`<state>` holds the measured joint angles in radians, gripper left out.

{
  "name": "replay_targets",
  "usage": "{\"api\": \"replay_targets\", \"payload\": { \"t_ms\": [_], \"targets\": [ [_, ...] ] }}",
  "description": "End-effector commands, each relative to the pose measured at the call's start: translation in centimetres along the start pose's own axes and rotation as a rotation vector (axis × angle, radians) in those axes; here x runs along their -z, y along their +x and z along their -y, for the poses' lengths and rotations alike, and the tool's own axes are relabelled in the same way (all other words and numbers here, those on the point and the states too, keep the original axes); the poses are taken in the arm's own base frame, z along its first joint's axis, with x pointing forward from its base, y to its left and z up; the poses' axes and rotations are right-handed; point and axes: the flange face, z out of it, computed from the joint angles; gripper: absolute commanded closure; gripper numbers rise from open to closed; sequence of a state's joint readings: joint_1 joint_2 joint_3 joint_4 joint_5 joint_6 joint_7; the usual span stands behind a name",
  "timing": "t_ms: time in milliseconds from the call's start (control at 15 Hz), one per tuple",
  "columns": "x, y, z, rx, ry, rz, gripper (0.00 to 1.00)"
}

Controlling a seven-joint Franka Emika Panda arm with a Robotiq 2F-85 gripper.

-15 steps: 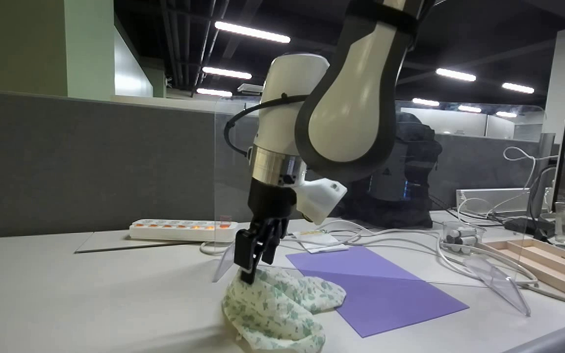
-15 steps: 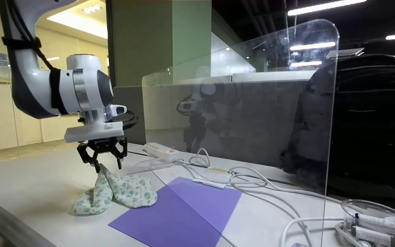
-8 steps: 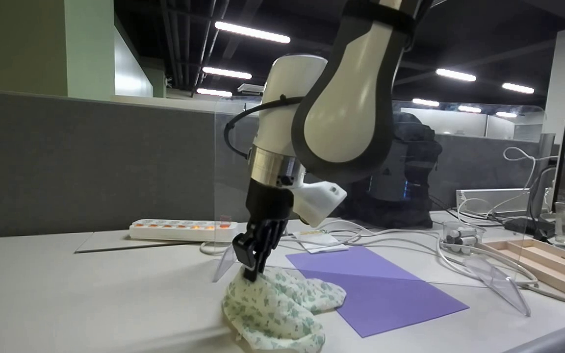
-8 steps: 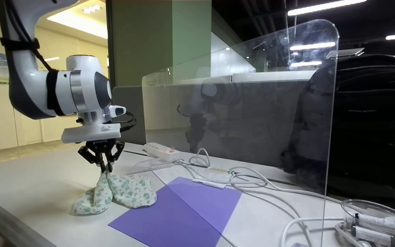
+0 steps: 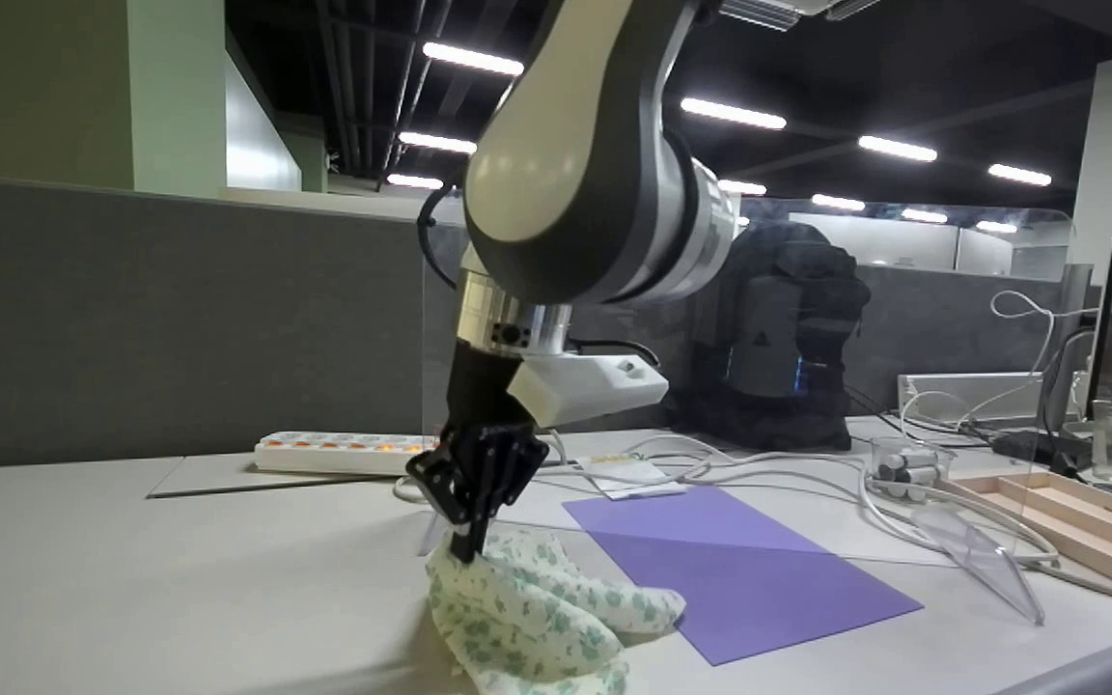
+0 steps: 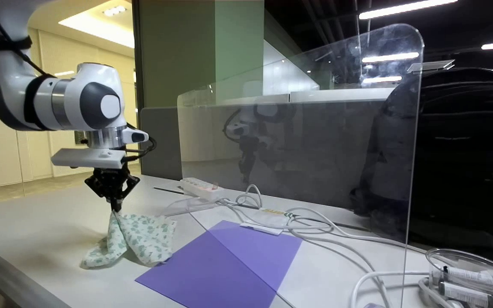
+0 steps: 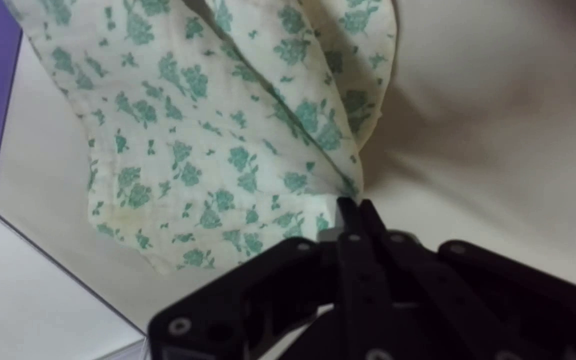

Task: Pick up the towel and hang it on the object

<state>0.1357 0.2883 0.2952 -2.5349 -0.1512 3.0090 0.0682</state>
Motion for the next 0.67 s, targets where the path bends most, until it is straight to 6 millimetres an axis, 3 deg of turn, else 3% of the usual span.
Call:
{"api": "replay_targets", "payload": {
  "t_ms": [0, 133, 467, 600],
  "targets": [
    [6.3, 2.2, 2.2, -0.081, -0.019, -0.094, 1.00],
    [11.1, 3.5, 3.7, -0.088, -0.047, -0.190, 1.00],
    [23.3, 6.8, 4.8, -0.176, -0.160, -0.381, 1.00],
    [26.1, 7.1, 5.1, -0.207, -0.169, -0.362, 1.00]
  ]
}}
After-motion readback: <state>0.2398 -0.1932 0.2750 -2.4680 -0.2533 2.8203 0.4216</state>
